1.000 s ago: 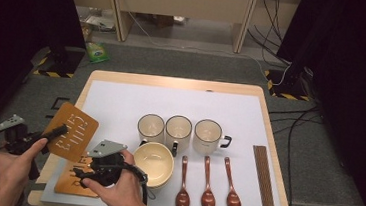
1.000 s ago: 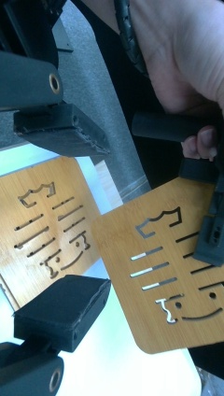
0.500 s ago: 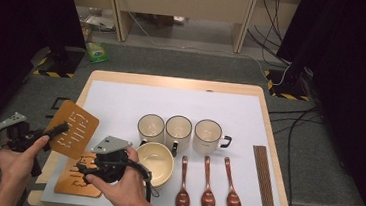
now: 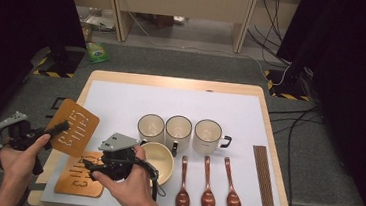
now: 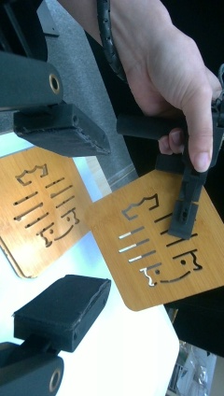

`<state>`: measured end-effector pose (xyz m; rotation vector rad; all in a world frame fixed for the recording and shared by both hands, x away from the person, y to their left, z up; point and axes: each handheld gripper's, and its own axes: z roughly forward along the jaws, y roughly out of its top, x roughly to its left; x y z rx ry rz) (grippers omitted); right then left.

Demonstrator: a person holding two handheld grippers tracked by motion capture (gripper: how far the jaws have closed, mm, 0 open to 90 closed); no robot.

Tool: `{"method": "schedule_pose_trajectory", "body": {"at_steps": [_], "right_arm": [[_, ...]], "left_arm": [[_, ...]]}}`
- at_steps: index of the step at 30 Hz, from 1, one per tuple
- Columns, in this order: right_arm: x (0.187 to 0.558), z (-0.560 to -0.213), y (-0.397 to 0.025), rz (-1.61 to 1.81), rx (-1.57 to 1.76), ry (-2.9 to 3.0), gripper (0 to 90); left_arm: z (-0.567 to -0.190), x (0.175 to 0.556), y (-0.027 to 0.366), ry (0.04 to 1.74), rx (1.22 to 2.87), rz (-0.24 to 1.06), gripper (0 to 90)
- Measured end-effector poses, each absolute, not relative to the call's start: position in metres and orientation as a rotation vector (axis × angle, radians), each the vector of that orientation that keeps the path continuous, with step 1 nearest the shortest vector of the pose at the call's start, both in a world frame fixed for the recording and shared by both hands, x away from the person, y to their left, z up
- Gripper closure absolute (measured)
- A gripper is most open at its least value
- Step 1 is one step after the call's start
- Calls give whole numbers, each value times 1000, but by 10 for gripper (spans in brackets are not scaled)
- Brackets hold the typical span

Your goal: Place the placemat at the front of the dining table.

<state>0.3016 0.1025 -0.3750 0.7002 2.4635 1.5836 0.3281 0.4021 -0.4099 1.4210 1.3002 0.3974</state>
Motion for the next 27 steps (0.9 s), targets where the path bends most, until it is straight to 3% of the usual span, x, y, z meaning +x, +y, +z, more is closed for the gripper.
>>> {"method": "schedule_pose_trajectory", "body": {"at_steps": [27], "right_arm": [[309,-367,81,1578,754,2411,300]], "left_arm": [[-409,334,399,1300,1419,401,862]]}}
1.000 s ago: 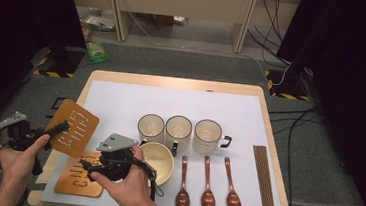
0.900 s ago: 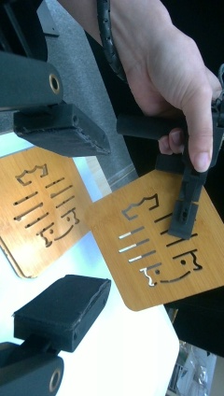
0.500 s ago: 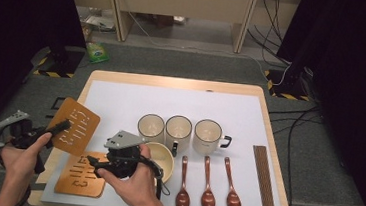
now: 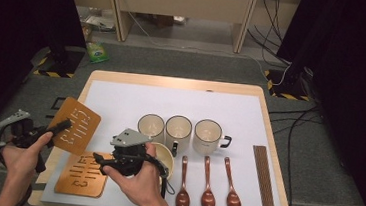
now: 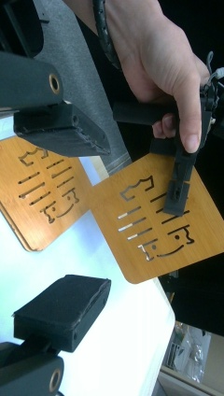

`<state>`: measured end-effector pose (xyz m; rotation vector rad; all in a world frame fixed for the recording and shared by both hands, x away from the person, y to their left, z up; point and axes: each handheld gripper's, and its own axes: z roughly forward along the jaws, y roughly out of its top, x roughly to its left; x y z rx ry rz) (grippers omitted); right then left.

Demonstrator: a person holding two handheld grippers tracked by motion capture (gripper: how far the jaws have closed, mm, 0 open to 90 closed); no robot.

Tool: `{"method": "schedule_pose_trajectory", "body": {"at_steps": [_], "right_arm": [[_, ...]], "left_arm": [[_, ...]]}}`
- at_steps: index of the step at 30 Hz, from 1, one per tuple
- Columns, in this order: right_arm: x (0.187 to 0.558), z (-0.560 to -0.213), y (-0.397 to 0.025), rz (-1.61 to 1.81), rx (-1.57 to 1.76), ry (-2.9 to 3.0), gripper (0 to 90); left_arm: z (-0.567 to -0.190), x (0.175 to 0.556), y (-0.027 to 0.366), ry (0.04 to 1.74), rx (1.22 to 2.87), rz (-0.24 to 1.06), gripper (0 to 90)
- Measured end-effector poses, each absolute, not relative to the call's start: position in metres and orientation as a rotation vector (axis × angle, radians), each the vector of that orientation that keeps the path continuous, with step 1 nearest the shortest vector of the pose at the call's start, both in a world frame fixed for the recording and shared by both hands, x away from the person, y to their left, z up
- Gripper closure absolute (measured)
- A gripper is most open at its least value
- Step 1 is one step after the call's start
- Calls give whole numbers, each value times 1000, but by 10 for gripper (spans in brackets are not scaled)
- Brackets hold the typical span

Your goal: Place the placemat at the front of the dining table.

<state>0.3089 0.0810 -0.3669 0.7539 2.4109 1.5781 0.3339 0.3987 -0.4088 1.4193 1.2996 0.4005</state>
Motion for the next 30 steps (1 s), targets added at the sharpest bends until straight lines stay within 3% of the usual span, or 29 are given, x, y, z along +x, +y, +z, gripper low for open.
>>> {"method": "schedule_pose_trajectory", "body": {"at_steps": [30], "right_arm": [[318,-357,53,1570,793,2326,305]], "left_arm": [[-408,341,396,1301,1413,404,862]]}}
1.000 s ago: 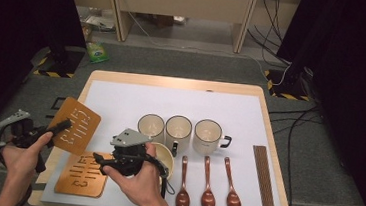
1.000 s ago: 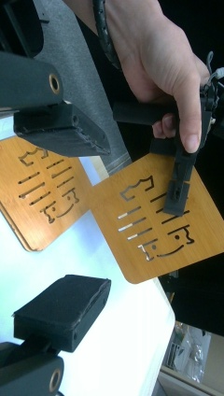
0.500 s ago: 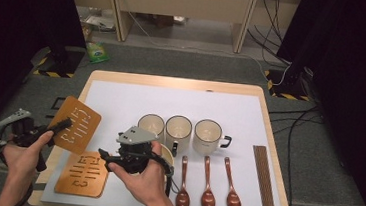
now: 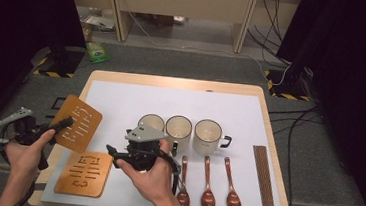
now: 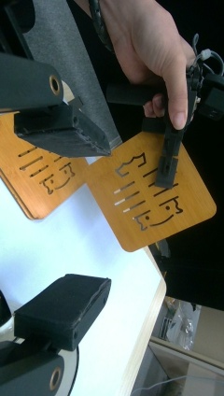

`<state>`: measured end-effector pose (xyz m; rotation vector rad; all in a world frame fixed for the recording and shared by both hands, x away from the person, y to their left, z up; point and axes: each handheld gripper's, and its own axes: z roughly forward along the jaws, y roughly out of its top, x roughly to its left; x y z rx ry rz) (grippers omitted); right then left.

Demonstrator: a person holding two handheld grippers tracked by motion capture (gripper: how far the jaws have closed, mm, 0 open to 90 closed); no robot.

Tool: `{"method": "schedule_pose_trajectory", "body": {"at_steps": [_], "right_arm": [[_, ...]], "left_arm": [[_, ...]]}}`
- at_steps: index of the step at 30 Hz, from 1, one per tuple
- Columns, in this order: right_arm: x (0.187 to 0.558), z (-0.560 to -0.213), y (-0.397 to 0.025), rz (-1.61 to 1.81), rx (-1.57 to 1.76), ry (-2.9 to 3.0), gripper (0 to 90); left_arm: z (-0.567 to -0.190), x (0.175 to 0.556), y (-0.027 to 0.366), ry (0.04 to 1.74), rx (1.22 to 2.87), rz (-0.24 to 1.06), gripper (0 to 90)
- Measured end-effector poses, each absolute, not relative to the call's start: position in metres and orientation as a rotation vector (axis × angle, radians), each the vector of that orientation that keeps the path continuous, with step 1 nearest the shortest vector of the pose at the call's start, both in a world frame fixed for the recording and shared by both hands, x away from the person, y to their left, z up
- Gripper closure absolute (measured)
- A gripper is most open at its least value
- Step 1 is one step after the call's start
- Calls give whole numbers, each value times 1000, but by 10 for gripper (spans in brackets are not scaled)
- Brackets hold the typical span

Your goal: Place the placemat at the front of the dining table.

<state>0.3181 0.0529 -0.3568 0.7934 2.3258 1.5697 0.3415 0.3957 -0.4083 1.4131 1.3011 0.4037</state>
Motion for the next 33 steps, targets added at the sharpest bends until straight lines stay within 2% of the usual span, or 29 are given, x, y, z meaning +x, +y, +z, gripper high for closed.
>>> {"method": "schedule_pose_trajectory", "body": {"at_steps": [33], "right_arm": [[323,-350,25,1548,823,2273,306]], "left_arm": [[-406,355,386,1294,1388,424,862]]}}
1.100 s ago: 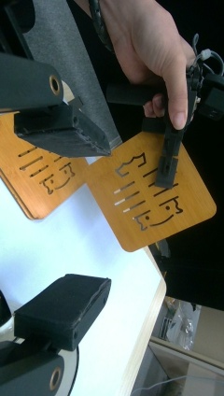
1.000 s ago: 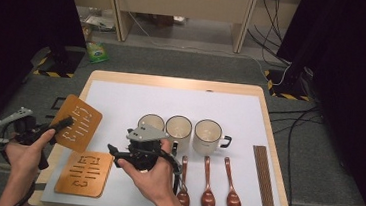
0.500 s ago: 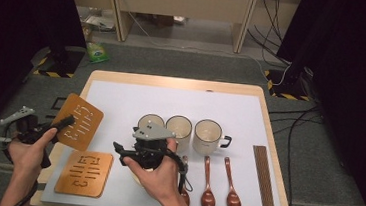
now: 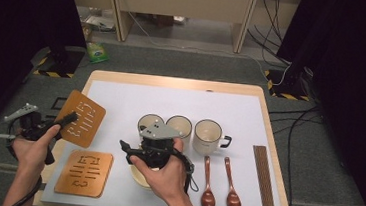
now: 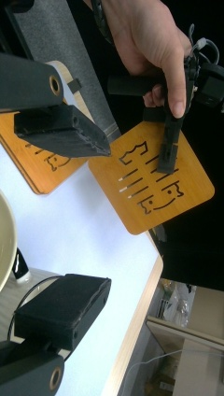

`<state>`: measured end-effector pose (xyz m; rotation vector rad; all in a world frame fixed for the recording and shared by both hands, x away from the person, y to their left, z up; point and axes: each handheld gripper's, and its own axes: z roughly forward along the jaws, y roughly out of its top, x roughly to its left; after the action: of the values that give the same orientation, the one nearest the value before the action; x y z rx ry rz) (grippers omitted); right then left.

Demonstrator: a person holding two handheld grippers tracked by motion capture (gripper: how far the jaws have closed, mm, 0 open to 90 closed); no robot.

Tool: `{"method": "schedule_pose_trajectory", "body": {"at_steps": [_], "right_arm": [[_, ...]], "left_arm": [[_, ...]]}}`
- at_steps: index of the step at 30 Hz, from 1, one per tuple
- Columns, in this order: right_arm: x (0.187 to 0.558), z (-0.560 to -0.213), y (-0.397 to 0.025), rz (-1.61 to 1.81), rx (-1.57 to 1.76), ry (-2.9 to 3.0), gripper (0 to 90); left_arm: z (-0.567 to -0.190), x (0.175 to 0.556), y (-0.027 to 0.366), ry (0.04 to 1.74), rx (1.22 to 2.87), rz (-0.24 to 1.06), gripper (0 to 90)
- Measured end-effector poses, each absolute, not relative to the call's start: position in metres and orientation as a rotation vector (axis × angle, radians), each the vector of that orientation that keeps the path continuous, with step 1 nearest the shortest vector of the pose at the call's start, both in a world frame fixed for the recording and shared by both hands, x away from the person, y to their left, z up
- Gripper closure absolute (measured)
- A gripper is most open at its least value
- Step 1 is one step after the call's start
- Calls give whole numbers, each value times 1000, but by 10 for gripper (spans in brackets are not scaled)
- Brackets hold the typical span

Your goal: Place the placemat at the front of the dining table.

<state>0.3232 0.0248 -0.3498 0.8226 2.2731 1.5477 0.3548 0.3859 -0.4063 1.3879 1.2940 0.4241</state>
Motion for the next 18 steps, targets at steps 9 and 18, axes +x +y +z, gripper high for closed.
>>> {"method": "schedule_pose_trajectory", "body": {"at_steps": [9,18], "right_arm": [[323,-350,17,1540,832,2262,306],[324,-352,11,1529,847,2258,306]], "left_arm": [[-407,357,386,1291,1379,427,862],[-407,361,384,1291,1370,433,862]]}}
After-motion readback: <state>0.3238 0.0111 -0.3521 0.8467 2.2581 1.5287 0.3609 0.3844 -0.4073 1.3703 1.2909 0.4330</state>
